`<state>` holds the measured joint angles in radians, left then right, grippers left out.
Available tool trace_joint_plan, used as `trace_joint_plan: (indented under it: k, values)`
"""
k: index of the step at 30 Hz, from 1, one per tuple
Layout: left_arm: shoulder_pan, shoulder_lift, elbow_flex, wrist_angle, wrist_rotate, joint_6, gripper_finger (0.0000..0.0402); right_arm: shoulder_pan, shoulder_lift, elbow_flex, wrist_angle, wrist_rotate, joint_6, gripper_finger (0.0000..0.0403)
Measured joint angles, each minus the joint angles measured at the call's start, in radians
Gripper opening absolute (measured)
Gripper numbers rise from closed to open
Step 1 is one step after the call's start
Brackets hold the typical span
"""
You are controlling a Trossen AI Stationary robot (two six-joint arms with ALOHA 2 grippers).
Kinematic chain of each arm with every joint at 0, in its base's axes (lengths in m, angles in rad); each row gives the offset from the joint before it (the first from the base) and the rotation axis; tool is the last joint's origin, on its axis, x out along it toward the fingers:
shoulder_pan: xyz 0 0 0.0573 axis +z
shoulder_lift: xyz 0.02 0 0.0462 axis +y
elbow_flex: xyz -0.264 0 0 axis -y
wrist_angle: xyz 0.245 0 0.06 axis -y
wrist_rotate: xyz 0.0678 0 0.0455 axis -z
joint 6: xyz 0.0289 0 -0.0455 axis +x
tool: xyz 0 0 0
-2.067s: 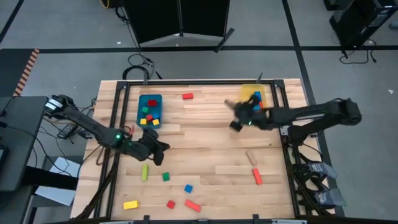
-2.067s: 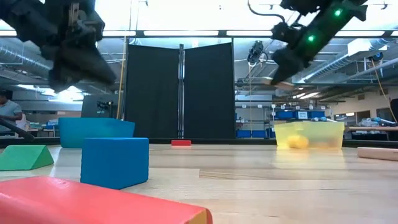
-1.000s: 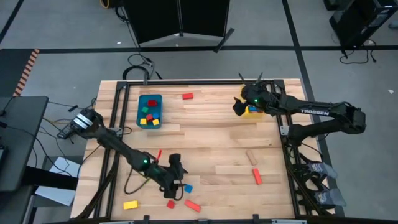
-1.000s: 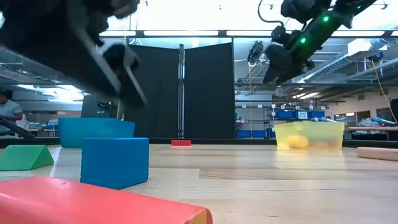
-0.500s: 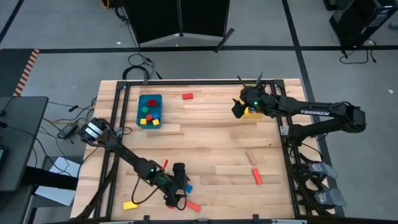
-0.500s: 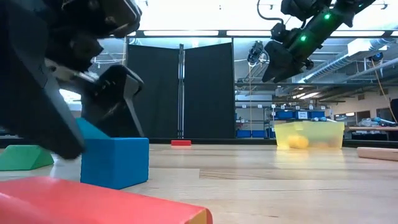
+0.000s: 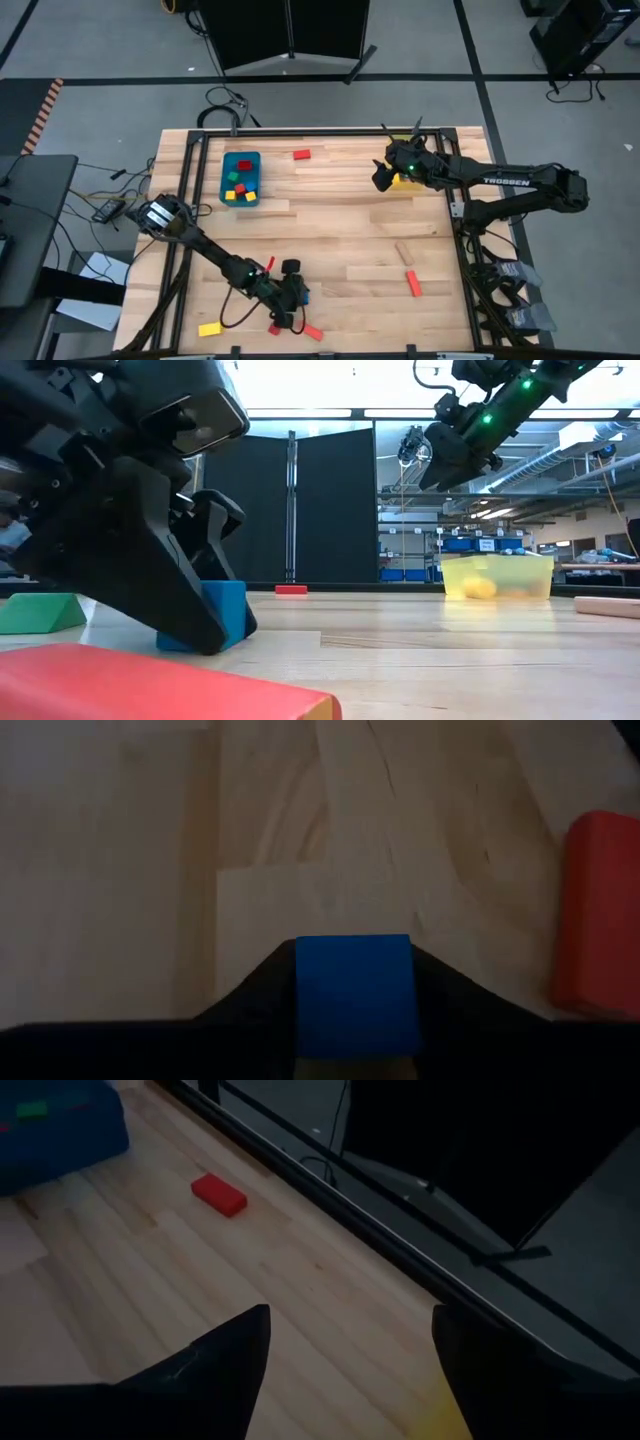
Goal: Sort blocks by size
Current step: Put the small blue block into the blue bin
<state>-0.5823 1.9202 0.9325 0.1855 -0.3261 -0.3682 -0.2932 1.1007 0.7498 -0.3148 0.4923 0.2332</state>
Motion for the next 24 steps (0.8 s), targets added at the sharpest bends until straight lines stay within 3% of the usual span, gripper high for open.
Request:
trace_joint_plan:
  k: [4, 8, 11, 16, 20, 24]
  values:
    - [0.019, -0.024, 0.000, -0.049, -0.007, 0.033, 0.0139, 0.006, 0.000, 0.000, 0.000, 0.001, 0.000, 0.0284]
    - [0.043, -0.131, -0.002, -0.078, -0.149, 0.074, 0.0139, 0.038, 0.000, 0.000, 0.010, 0.003, -0.009, 0.0279]
    - [0.061, -0.261, 0.000, -0.225, -0.287, 0.057, 0.0139, 0.081, 0.000, 0.000, 0.030, 0.003, -0.023, 0.0278]
    - [0.143, -0.495, -0.001, -0.675, -0.515, -0.208, 0.0139, 0.188, 0.000, 0.000, 0.075, 0.003, -0.027, 0.0278]
    - [0.246, -0.638, -0.023, -0.972, -0.550, -0.445, 0.0139, 0.281, 0.019, 0.000, 0.128, 0.004, -0.032, 0.0278]
    - [0.378, -0.757, -0.087, -1.110, -0.557, -0.590, 0.0139, 0.368, 0.058, 0.000, 0.192, 0.004, -0.065, 0.0272]
